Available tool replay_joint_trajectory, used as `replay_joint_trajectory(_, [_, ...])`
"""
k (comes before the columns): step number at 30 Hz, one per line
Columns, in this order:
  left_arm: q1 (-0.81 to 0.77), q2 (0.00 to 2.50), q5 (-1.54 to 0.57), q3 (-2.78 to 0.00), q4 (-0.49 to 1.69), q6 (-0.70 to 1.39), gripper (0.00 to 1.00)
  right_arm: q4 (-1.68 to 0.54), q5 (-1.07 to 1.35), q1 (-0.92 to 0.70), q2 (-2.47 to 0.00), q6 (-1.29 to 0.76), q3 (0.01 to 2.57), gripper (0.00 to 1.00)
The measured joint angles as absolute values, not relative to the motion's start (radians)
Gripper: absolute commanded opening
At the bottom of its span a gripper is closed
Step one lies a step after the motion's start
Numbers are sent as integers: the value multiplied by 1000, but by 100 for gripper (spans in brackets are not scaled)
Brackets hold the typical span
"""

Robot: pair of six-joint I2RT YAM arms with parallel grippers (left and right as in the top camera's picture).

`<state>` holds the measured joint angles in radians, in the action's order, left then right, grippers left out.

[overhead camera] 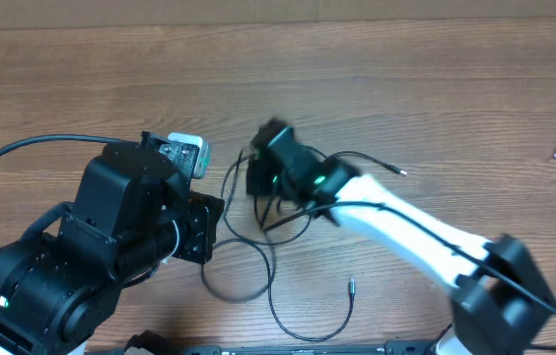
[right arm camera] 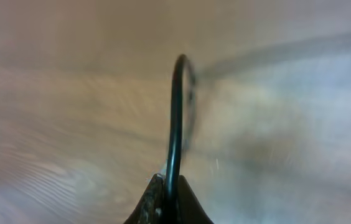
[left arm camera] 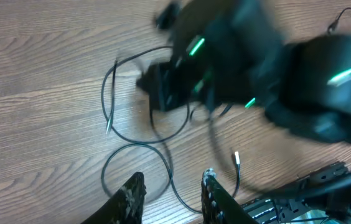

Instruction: Untangle cables

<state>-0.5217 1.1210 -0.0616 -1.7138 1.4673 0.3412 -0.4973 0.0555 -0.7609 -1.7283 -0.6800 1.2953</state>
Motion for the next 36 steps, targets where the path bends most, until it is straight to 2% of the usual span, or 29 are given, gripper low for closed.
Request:
replay_joint_trajectory(10, [-522, 1122, -55, -1714, 1467, 341, 31, -506, 128, -433, -1488, -554, 1500, 4])
replay_joint_trajectory(15, [-522, 1139, -55, -1714, 1461, 331, 32, -597, 174, -270, -1442, -484, 1570, 4])
replay_joint_trajectory(20, [-522, 1172, -55, -1699, 1372, 291, 35, -641, 329, -121, -1441, -444, 1598, 4])
replay_joint_trajectory(27, [-522, 1209, -83, -1458, 1051, 237, 36, -646, 573, -94, -1441, -432, 1637, 4])
replay_joint_trajectory(36, [-521, 1229, -326, -1169, 738, 35, 42, -645, 688, -94, -1441, -450, 1710, 4])
